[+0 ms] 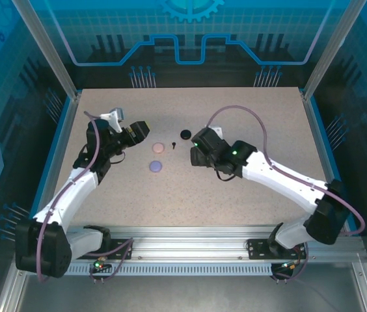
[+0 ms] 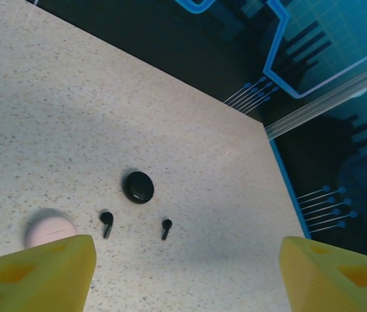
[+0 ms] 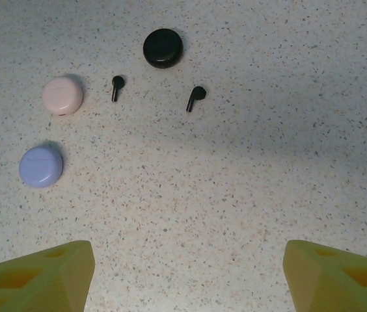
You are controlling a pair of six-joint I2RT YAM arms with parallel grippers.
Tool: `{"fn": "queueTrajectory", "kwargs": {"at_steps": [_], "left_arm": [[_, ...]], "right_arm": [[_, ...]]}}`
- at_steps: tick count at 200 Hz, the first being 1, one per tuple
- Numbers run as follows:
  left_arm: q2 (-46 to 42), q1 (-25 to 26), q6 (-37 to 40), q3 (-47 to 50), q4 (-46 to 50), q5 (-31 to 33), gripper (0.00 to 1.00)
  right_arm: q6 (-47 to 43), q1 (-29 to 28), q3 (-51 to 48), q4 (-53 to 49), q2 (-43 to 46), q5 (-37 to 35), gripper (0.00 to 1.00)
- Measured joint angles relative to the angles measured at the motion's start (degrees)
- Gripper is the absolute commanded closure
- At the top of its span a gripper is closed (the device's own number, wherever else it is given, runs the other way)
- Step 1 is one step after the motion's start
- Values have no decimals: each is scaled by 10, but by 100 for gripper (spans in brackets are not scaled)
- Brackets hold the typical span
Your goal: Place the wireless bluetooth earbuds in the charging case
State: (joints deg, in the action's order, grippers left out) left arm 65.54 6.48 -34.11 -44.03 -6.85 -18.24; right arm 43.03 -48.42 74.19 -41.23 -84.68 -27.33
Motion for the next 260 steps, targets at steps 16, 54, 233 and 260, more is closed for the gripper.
{"fn": "queueTrajectory", "kwargs": {"at_steps": [16, 54, 233, 260], "left_arm": [[-8, 0, -20, 16, -21, -8, 23], [-32, 2, -91, 71, -76, -11, 21], [-45, -73, -249, 134, -296, -44, 1], [-45, -75, -263, 134, -326, -48, 1]], "right_arm": [[1, 5, 33, -8, -37, -1, 22], [20, 20, 121, -28, -113, -3, 21], [86, 32, 465, -140, -371, 7, 21], [87, 58, 503, -154, -412, 13, 21]]}}
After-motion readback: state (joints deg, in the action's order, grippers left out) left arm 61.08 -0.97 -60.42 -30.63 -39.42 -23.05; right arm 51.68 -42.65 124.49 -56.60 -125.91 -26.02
